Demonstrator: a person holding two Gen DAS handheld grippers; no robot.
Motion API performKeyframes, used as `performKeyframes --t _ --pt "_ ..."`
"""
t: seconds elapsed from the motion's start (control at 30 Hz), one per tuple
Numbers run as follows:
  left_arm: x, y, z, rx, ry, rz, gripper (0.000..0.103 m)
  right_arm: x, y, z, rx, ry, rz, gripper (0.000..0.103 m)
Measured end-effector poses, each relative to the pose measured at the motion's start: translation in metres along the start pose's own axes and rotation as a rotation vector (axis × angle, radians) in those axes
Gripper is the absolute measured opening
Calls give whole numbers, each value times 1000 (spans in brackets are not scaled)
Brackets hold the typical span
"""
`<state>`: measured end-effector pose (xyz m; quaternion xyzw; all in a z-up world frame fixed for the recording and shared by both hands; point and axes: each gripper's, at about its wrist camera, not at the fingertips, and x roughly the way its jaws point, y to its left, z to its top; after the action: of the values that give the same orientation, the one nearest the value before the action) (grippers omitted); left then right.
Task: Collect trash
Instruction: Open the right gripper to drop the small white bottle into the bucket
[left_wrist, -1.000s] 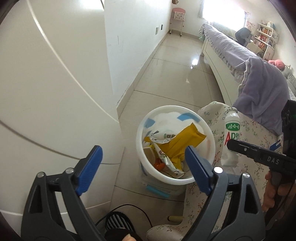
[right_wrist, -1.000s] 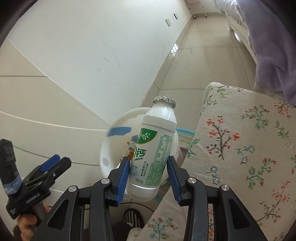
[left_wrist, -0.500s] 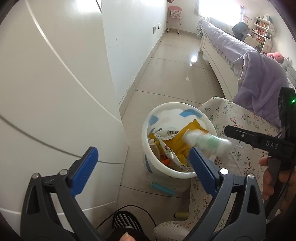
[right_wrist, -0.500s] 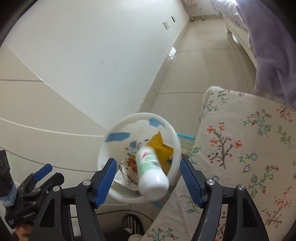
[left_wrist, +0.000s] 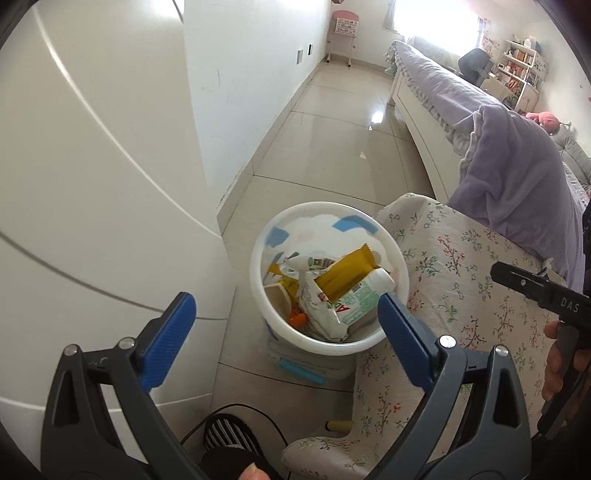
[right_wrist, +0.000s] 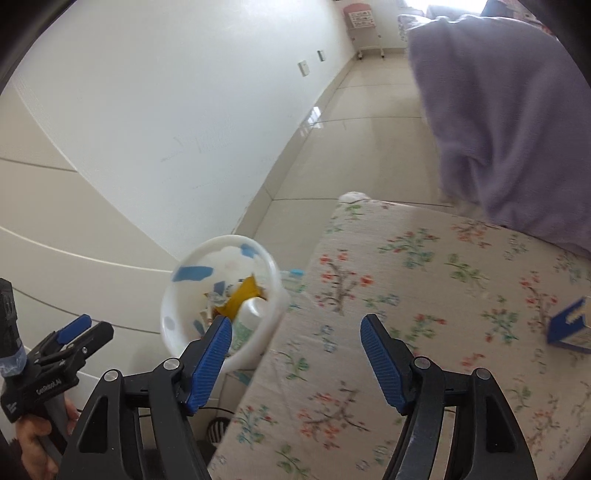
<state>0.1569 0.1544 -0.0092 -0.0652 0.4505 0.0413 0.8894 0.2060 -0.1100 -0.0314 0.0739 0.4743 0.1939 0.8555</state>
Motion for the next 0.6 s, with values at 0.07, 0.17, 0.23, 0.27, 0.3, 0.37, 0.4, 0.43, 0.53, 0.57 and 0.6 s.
performKeyframes --t 0.07,0.17,0.23,0.27,0.3,0.37,0.4,0.43,0.53,0.57,0.6 --pt "1 -8 0 15 3 -4 98 -8 -13 3 17 -7 -25 74" --pt "4 -20 -1 30 13 -10 98 -25 -38 3 55 -24 -70 75" --pt "6 -27 0 32 18 -22 98 -35 -54 3 76 -35 -98 75" --pt "7 -32 1 31 20 -30 98 -40 -64 3 90 -39 -118 75" --pt "7 -35 1 30 22 -37 98 -45 -73 3 102 -43 -137 75" --pt "9 -44 2 24 28 -56 98 -52 -86 3 122 -54 -169 75" --pt "9 -48 3 20 30 -63 98 -58 -95 4 132 -62 -186 75" --pt "10 -54 3 16 36 -75 98 -66 -104 5 143 -69 -200 75" --pt "12 -71 3 14 48 -113 99 -83 -130 7 182 -94 -230 75" --pt "12 -78 4 19 49 -122 98 -89 -139 7 195 -102 -237 75" --pt "12 -84 3 25 50 -129 98 -96 -151 8 212 -111 -248 75"
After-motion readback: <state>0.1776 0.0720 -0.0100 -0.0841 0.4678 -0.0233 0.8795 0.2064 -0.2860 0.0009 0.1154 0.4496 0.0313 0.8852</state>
